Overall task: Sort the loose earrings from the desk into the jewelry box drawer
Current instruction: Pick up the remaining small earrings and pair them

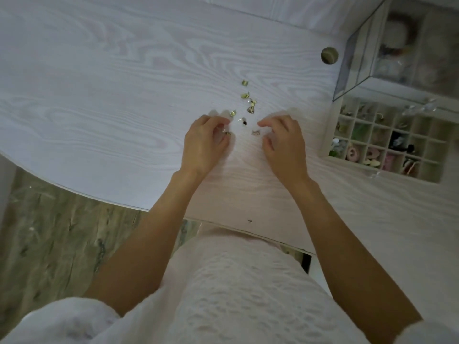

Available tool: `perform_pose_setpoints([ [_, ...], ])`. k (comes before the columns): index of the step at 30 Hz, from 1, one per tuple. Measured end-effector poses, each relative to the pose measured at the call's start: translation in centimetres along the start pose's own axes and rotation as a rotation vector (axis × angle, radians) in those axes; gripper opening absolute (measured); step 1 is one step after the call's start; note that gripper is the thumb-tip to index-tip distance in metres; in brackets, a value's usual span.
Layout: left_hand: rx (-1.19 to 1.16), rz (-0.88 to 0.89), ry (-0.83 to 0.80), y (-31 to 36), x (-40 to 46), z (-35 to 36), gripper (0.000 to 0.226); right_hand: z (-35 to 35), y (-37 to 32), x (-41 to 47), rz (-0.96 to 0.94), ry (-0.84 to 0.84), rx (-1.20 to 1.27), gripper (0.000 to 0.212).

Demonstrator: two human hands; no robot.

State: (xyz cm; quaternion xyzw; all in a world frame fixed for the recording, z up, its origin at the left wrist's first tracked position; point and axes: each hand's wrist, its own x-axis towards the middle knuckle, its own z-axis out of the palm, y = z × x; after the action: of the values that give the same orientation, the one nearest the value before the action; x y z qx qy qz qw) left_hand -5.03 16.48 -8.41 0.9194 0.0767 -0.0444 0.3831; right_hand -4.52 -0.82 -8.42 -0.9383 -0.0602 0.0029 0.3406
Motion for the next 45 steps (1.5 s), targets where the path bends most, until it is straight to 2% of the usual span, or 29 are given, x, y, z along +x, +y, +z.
perform_pose_setpoints([
  [5, 0.02, 0.006, -0.039, 0.4, 0.7, -0.3, 0.03, 0.7, -0.5, 1.2, -0.096, -0.069, -0.056, 0.018],
  [9, -0.002, -0.004, -0.027, 1.1, 1.2, -0.5, 0.031, 0.7, 0.1, 1.8, 0.012, -0.059, 0.023, 0.014],
  [12, 0.026, 0.058, -0.023, 1.5, 1.9, -0.1, 0.033, 0.3, 1.2, 1.9, 0.034, -0.038, -0.023, 0.012],
  [17, 0.258, 0.224, 0.064, 2.4, 3.4, 1.5, 0.024, 0.0, 1.6, 1.6, -0.052, -0.021, -0.1, 0.011],
  [20, 0.382, 0.231, 0.11, 3.3, 4.4, 2.4, 0.02, -0.1, 1.6, 1.7, -0.067, -0.014, -0.12, 0.01],
  [23, 0.492, 0.224, 0.115, 3.9, 4.9, 2.9, 0.014, -0.1, 1.6, 1.8, -0.022, 0.013, -0.121, 0.011],
  [27, 0.57, 0.35, 0.089, 4.2, 4.1, 3.6, 0.003, -0.4, 1.8, 1.7, 0.062, 0.036, -0.081, 0.016],
  [31, 0.569, 0.413, 0.039, 4.3, 2.9, 4.1, 0.003, -0.8, 1.5, 1.3, 0.144, 0.017, -0.024, 0.032],
  [33, 0.518, 0.371, 0.003, 4.4, 2.7, 3.9, 0.017, -0.9, 1.3, 1.0, 0.19, 0.009, -0.01, 0.035],
  [35, 0.473, 0.325, -0.026, 4.5, 2.7, 3.8, 0.022, -0.9, 1.0, 1.0, 0.219, -0.005, -0.002, 0.033],
  [38, 0.429, 0.306, -0.037, 4.8, 2.7, 4.3, 0.013, -0.5, 0.5, 1.3, 0.221, -0.037, 0.0, 0.025],
  [45, 0.383, 0.251, -0.155, 5.0, 3.4, 4.7, 0.02, -0.6, 0.4, 1.6, 0.27, -0.049, 0.021, 0.018],
])
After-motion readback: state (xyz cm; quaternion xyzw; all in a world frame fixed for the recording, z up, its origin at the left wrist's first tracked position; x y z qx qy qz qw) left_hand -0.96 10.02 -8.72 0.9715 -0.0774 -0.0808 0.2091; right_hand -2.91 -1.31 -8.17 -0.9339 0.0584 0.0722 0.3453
